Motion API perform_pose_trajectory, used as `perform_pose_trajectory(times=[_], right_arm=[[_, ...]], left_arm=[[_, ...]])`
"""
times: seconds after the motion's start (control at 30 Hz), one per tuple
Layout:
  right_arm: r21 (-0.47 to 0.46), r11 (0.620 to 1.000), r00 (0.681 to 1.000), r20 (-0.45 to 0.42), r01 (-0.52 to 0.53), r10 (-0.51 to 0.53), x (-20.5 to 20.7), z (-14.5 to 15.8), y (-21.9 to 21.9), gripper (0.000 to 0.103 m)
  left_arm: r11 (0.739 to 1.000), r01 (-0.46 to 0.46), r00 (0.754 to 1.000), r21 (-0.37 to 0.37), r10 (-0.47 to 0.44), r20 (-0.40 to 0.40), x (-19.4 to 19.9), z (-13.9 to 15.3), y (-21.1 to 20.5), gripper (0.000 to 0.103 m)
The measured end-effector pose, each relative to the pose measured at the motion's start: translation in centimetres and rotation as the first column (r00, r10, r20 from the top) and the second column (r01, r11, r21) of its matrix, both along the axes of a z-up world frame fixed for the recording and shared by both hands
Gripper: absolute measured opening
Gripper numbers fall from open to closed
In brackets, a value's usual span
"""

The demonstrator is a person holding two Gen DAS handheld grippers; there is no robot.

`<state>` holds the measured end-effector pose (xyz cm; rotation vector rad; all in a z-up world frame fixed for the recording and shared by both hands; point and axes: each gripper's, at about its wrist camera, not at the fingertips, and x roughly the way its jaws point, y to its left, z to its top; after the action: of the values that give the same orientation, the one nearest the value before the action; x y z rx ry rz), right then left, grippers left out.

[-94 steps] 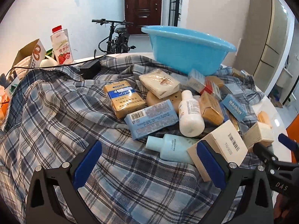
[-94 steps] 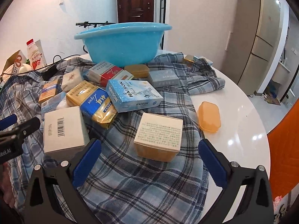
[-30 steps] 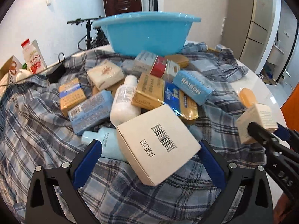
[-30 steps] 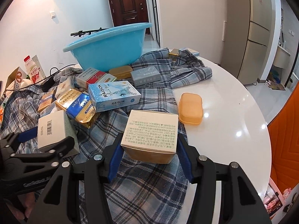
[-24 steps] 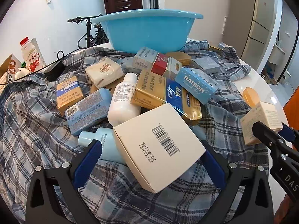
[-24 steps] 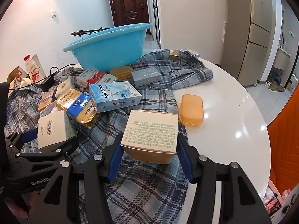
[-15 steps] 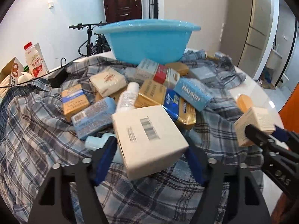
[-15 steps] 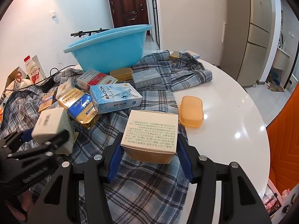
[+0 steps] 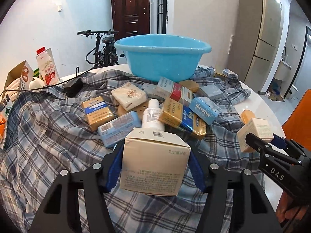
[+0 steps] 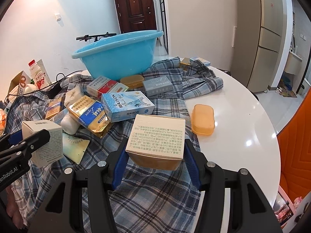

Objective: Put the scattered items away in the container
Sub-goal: 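Lift both held boxes and carry them over the blue basin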

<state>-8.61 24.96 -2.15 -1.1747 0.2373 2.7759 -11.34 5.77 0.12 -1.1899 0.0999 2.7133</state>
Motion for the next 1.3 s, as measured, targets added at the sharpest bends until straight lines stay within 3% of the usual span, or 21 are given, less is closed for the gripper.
perform_pose_trajectory(times=[0.4, 0.5, 0.6, 0.63, 0.67, 0.8, 1.1, 1.3], right_arm=[[0.0, 1.0, 1.0, 0.002, 0.005, -0.005, 0.1, 0.0, -0.2, 0.054], [-0.004, 1.0, 1.0, 0.005, 0.005, -0.005, 0.0, -0.1, -0.3, 0.054], [-0.004, 1.0, 1.0, 0.008, 0.003, -0.003, -0.1, -0.2, -0.4, 0.054], [-0.004, 1.0, 1.0, 0.009, 0.002, -0.002, -0.1, -0.3, -0.4, 0.054], [-0.004, 1.0, 1.0, 0.01, 0.002, -0.002, -0.2, -0.3, -0.5, 0.054], [-0.004, 1.0, 1.0, 0.012, -0.001, 0.001, -0.3, -0.4, -0.6, 0.054], [0.007, 1.0, 1.0, 0.011, 0.003, -0.003, -0.4, -0.2, -0.7, 0.054], [0.031, 0.999, 0.999, -0.004, -0.04, 0.041, -0.8, 0.7, -1.7, 0.054]], left_arm=[[0.998, -0.014, 0.998, -0.068, 0.018, 0.052, -0.9, -3.7, 0.1, 0.065], [0.998, -0.021, 0.996, -0.065, 0.027, 0.084, -1.4, -4.4, -0.1, 0.075], [0.999, -0.03, 0.995, -0.039, 0.033, 0.091, -1.5, -4.7, -0.5, 0.075], [0.999, -0.032, 0.996, -0.032, 0.035, 0.088, -1.5, -4.6, -0.6, 0.074], [0.999, -0.033, 0.996, -0.018, 0.035, 0.085, -1.5, -4.5, -0.7, 0.064], [0.996, -0.042, 0.995, 0.073, 0.035, 0.095, -1.5, -3.6, -1.6, 0.063], [0.999, -0.038, 0.998, 0.005, 0.038, 0.056, -0.2, -1.2, -2.5, 0.063], [0.999, -0.046, 0.999, -0.002, 0.046, -0.008, 0.2, 1.6, -3.8, 0.063]])
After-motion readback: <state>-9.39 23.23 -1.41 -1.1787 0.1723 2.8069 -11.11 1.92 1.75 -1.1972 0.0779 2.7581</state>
